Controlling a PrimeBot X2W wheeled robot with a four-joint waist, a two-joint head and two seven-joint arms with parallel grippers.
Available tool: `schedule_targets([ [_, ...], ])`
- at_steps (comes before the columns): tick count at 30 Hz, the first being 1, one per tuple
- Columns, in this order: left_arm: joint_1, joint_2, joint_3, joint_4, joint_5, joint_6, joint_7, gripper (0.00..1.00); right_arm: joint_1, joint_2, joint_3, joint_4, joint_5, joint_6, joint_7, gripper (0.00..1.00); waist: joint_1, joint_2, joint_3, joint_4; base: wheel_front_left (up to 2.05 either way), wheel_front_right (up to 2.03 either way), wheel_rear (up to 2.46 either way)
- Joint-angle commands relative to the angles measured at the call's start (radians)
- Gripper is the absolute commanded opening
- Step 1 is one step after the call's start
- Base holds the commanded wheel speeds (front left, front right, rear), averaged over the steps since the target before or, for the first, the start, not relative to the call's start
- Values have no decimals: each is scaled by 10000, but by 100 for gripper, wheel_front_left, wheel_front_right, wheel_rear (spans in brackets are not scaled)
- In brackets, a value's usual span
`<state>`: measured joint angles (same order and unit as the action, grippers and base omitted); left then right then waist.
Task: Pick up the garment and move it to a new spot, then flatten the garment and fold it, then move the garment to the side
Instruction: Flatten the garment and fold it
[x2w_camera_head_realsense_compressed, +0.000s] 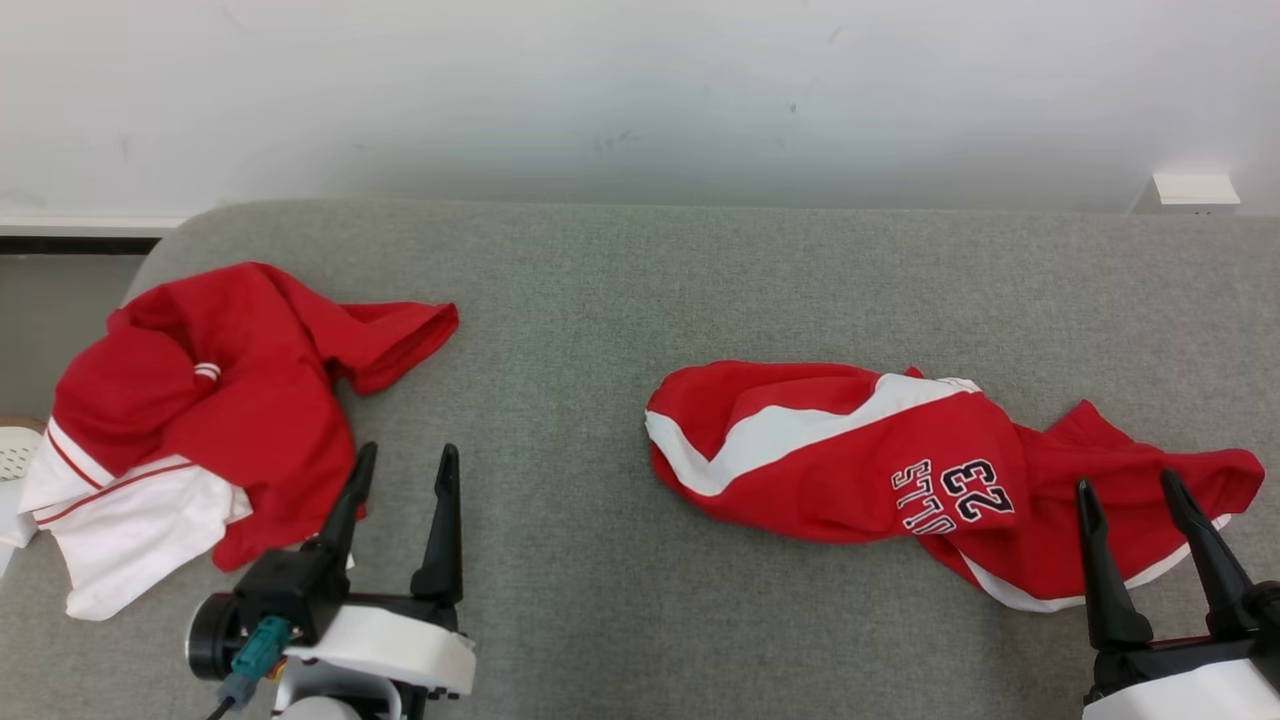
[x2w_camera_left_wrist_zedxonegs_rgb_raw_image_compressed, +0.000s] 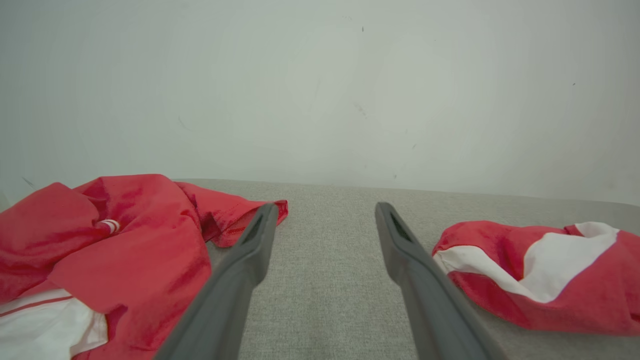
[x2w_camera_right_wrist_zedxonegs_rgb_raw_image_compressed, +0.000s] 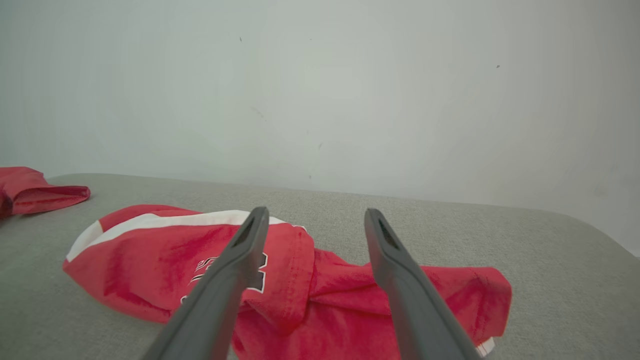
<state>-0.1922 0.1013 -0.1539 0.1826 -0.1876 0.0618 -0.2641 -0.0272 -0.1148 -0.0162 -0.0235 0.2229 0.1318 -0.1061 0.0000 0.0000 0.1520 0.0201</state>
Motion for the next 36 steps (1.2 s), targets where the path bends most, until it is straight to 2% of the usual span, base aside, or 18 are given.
schedule_targets([
  [1, 133, -1, 22, 19, 73, -13, -3, 100, 105, -1, -27, -66, 60, -22, 2, 100, 0, 0, -9, 10, 0, 0, 0],
  [9, -6, -50, -2, -3, 110, -51, -3, 100, -69, -228, 144, 28, 142, -22, 297, 100, 0, 0, 98, 95, 0, 0, 0],
  [22, -423, -278, -115, -13, 75, -98, -3, 100, -1451, -937, 1870, 2719, 798, -22, 850, 100, 0, 0, 669, 560, 0, 0, 0],
  [23, -427, -292, -96, -18, 81, -95, -3, 100, -1526, -971, 1951, 2796, 826, -22, 794, 60, 0, 0, 687, 557, 0, 0, 0],
  [24, -433, -304, -82, -18, 94, -94, -3, 100, -1592, -983, 2050, 2872, 880, -22, 774, 36, 0, 0, 708, 550, 0, 0, 0],
  [25, -441, -310, -71, -17, 109, -97, -3, 100, -1656, -992, 2139, 2920, 915, -22, 730, 0, 0, 0, 729, 541, 0, 0, 0],
  [30, -460, -338, 6, -40, 180, -131, -3, 100, -1647, -1202, 2105, 2565, 777, -22, 379, 0, 0, 0, 734, 478, 0, 0, 0],
  [36, -317, -345, 161, -120, 222, -114, -3, 100, -661, -1104, 1176, 1256, 380, -22, 357, 0, 0, 0, 702, 204, 0, 0, 0],
])
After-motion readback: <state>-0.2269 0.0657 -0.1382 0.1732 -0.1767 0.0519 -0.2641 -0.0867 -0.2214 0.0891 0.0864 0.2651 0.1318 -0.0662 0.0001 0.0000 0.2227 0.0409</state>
